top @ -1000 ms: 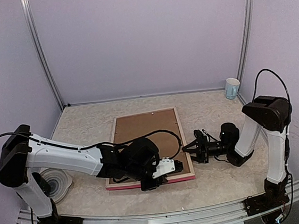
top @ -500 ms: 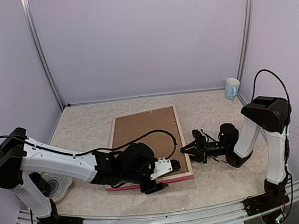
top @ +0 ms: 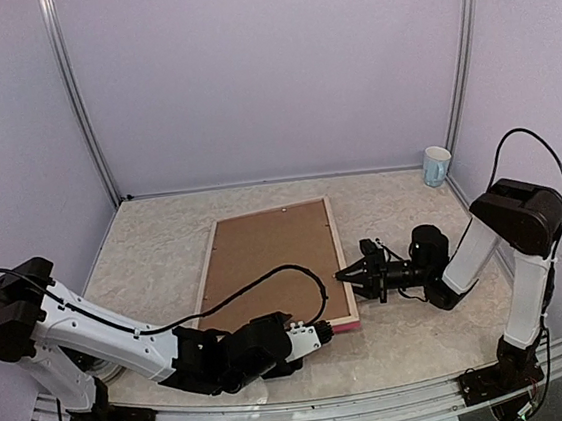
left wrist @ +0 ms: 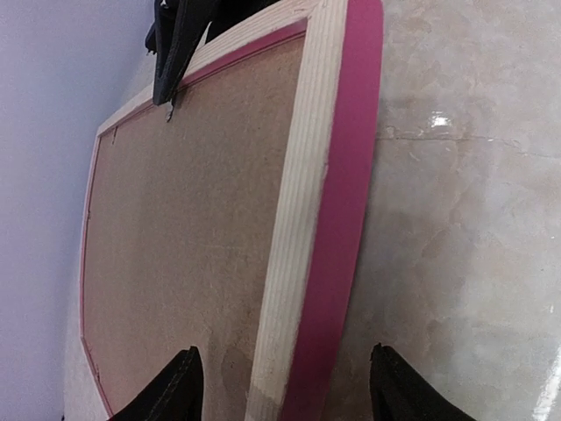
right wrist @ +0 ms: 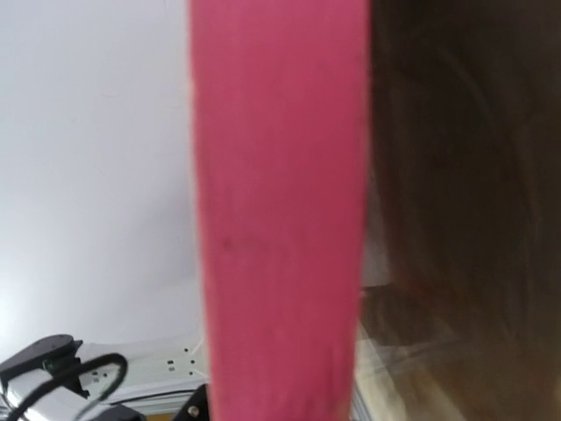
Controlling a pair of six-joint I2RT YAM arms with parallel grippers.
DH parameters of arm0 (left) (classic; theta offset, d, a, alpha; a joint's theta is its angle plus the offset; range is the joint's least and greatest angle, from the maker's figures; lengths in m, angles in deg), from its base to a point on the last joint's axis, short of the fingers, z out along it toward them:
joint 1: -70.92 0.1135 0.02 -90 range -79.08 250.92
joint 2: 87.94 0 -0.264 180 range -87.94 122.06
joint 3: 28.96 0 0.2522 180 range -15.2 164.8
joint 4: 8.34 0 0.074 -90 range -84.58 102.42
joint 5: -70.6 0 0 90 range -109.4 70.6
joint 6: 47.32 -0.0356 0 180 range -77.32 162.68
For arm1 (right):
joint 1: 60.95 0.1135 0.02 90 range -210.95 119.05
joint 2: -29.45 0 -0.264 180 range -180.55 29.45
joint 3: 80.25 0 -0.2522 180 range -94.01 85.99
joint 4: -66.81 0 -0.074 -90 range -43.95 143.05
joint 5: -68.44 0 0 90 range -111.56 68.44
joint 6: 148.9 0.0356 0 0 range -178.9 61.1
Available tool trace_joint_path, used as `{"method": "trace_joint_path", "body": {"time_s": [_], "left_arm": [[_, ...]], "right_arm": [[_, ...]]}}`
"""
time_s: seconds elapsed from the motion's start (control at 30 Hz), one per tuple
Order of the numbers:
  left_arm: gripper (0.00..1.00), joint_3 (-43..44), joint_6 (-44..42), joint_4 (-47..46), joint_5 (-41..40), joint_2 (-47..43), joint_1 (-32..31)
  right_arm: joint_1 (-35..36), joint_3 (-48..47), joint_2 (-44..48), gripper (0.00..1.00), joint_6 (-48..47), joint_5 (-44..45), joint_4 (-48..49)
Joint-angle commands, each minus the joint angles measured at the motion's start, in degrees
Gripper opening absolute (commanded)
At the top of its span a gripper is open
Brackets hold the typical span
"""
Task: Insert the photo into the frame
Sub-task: Pass from the right arm to the left, then pass from the left arm to the right
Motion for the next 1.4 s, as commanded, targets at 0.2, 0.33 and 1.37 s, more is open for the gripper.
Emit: {"method": "trace_joint_path", "body": {"time_s": [0.2,0.33,1.37], "left_arm": [[0.44,-1.5,-5.6,-11.0,-22.5,6.0,-3.4],[0.31,-2.8,-8.3,-14.9,-24.9,6.8,-4.8],[0.00,-5.6,-8.7,-24.7,-21.3,-16.1,-1.8]], "right_arm": [[1.7,-2.8,6.0,0.17,-0.1,2.0,-1.2],[1.7,-2.4,6.0,0.17,0.4,2.4,-1.1],[-1.1,-3.8,20.7,0.78,-18.3,4.0,-22.5]]}}
